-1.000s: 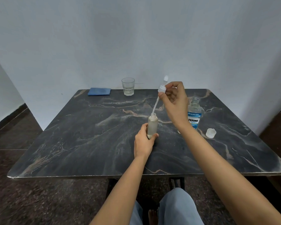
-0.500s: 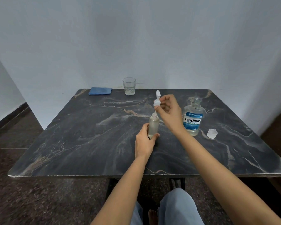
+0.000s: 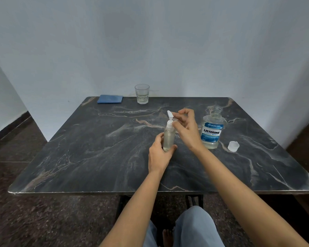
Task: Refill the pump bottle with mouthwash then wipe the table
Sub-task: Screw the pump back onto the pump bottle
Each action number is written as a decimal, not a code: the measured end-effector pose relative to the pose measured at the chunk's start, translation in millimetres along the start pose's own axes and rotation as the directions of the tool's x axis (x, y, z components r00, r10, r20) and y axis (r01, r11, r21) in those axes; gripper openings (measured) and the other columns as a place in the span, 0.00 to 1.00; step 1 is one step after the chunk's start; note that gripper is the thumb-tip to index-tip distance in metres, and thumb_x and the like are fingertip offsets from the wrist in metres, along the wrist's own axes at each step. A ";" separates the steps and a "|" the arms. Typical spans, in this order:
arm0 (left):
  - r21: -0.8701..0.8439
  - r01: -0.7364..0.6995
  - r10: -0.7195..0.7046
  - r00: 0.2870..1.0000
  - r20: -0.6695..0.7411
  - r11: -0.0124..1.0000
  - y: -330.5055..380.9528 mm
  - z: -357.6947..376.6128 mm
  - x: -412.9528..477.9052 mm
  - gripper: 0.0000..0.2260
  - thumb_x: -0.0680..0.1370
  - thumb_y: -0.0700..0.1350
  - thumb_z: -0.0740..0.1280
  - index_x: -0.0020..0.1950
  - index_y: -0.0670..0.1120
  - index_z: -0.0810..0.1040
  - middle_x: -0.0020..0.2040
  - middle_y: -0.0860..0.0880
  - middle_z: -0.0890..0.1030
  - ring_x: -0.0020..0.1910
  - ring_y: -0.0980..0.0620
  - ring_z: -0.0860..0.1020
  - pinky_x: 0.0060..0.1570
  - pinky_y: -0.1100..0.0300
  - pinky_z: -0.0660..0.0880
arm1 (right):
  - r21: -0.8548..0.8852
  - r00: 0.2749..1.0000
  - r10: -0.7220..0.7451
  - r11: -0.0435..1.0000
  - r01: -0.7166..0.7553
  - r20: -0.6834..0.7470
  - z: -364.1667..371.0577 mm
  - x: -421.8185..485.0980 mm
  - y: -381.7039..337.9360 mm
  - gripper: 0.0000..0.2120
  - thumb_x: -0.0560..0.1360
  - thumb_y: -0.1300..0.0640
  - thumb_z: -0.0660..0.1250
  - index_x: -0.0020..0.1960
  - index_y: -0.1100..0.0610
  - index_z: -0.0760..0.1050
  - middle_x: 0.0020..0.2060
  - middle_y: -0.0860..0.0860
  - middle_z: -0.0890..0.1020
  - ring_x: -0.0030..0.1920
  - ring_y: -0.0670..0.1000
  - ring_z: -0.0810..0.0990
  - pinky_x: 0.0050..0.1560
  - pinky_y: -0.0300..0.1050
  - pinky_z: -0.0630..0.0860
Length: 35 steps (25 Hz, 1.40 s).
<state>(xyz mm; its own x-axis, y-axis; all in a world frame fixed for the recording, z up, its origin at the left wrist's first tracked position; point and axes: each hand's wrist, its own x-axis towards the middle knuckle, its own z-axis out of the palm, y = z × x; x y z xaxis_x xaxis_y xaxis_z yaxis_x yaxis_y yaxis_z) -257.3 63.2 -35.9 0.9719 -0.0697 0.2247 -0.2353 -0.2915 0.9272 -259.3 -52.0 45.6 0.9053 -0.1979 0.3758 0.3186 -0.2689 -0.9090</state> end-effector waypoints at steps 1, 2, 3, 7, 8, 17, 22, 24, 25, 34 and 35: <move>-0.011 -0.009 0.009 1.000 -0.010 1.000 0.8 0.2 -0.4 0.26 0.71 0.50 0.74 0.67 0.54 0.70 0.58 0.56 0.79 0.55 0.58 0.77 0.56 0.61 0.75 | 0.000 1.000 0.018 1.000 -0.018 0.019 -0.3 1.3 0.1 0.16 0.76 0.65 0.63 0.60 0.55 0.62 0.59 0.53 0.80 0.60 0.52 0.78 0.63 0.54 0.74; -0.017 -0.018 0.018 1.000 -0.024 1.000 1.5 0.5 -0.5 0.25 0.71 0.51 0.74 0.66 0.54 0.70 0.59 0.56 0.78 0.56 0.58 0.76 0.56 0.62 0.74 | -0.001 0.999 0.035 0.999 -0.035 0.041 -0.6 2.4 0.4 0.17 0.76 0.65 0.63 0.60 0.55 0.62 0.58 0.54 0.81 0.60 0.53 0.78 0.63 0.56 0.74; -0.014 -0.027 0.027 0.999 -0.040 1.000 1.9 0.8 -0.6 0.25 0.72 0.51 0.74 0.66 0.53 0.70 0.60 0.56 0.76 0.57 0.58 0.75 0.56 0.62 0.73 | 0.000 0.997 0.046 0.999 -0.046 0.061 -0.9 2.5 0.9 0.17 0.77 0.65 0.63 0.61 0.55 0.61 0.57 0.54 0.82 0.60 0.53 0.78 0.63 0.58 0.73; 0.023 -0.051 0.053 0.996 -0.076 0.998 2.5 0.4 0.0 0.22 0.73 0.52 0.72 0.64 0.52 0.72 0.59 0.57 0.70 0.58 0.58 0.71 0.55 0.63 0.69 | -0.051 0.997 0.038 0.998 -0.034 0.074 -1.5 -0.5 3.5 0.22 0.75 0.61 0.68 0.62 0.54 0.60 0.53 0.53 0.81 0.59 0.51 0.78 0.67 0.56 0.70; 0.022 -0.053 0.055 0.996 -0.076 0.998 2.2 0.5 0.1 0.21 0.73 0.52 0.72 0.64 0.52 0.73 0.59 0.57 0.70 0.58 0.57 0.71 0.55 0.62 0.70 | -0.065 0.996 0.041 0.997 -0.036 0.076 -1.3 -0.7 3.6 0.24 0.74 0.60 0.69 0.62 0.53 0.60 0.54 0.53 0.80 0.59 0.51 0.77 0.68 0.54 0.69; 0.039 -0.060 0.064 0.993 -0.099 0.997 -0.1 1.7 1.6 0.19 0.72 0.51 0.73 0.62 0.51 0.74 0.59 0.55 0.70 0.60 0.55 0.72 0.60 0.54 0.73 | -0.058 0.991 0.096 0.994 -0.091 0.089 -5.0 0.9 6.7 0.26 0.75 0.60 0.69 0.65 0.52 0.56 0.53 0.53 0.80 0.59 0.51 0.77 0.68 0.55 0.69; 0.047 -0.058 0.063 0.993 -0.102 0.997 -0.1 1.6 1.3 0.20 0.72 0.52 0.73 0.62 0.51 0.74 0.59 0.56 0.70 0.61 0.55 0.70 0.61 0.53 0.72 | 0.039 0.969 0.188 0.980 -0.196 0.159 -6.3 2.3 9.8 0.23 0.77 0.66 0.61 0.65 0.51 0.56 0.55 0.49 0.83 0.60 0.48 0.78 0.68 0.53 0.69; 0.043 -0.059 0.063 0.993 -0.102 0.997 0.2 1.2 1.0 0.19 0.72 0.52 0.73 0.61 0.51 0.74 0.59 0.57 0.69 0.61 0.55 0.71 0.62 0.53 0.72 | -0.006 0.970 0.184 0.983 -0.185 0.158 -6.9 2.5 11.0 0.25 0.75 0.64 0.64 0.65 0.50 0.56 0.53 0.50 0.82 0.59 0.50 0.78 0.68 0.53 0.69; 0.043 -0.058 0.062 0.993 -0.102 0.997 0.4 1.3 1.0 0.20 0.72 0.52 0.73 0.62 0.51 0.74 0.59 0.57 0.69 0.61 0.54 0.71 0.62 0.52 0.72 | -0.039 0.972 0.178 0.984 -0.174 0.153 -7.1 2.8 11.4 0.28 0.74 0.63 0.67 0.65 0.49 0.55 0.54 0.52 0.80 0.60 0.51 0.77 0.68 0.55 0.69; 0.059 -0.047 0.053 0.993 -0.102 0.997 0.7 1.9 1.2 0.21 0.73 0.52 0.72 0.63 0.49 0.73 0.62 0.54 0.72 0.64 0.54 0.70 0.64 0.52 0.70 | -0.057 0.966 0.159 0.987 -0.150 0.202 -12.1 3.2 14.1 0.30 0.73 0.62 0.70 0.66 0.49 0.57 0.57 0.52 0.80 0.63 0.51 0.75 0.67 0.51 0.68; 0.064 -0.046 0.052 0.994 -0.099 0.997 0.7 1.9 1.6 0.21 0.73 0.52 0.72 0.64 0.49 0.73 0.63 0.53 0.72 0.64 0.54 0.69 0.64 0.52 0.70 | -0.063 0.969 0.152 0.988 -0.142 0.197 -12.8 3.0 13.4 0.31 0.72 0.61 0.71 0.66 0.48 0.57 0.59 0.53 0.78 0.64 0.51 0.74 0.66 0.48 0.67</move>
<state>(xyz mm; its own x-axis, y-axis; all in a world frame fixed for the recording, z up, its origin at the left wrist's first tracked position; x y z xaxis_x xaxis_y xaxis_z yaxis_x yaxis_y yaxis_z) -255.9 61.1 -35.4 0.9535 0.0100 0.3013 -0.2791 -0.3484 0.8948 -256.0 -68.3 36.9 0.9805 -0.0472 0.1907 0.1685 -0.2971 -0.9399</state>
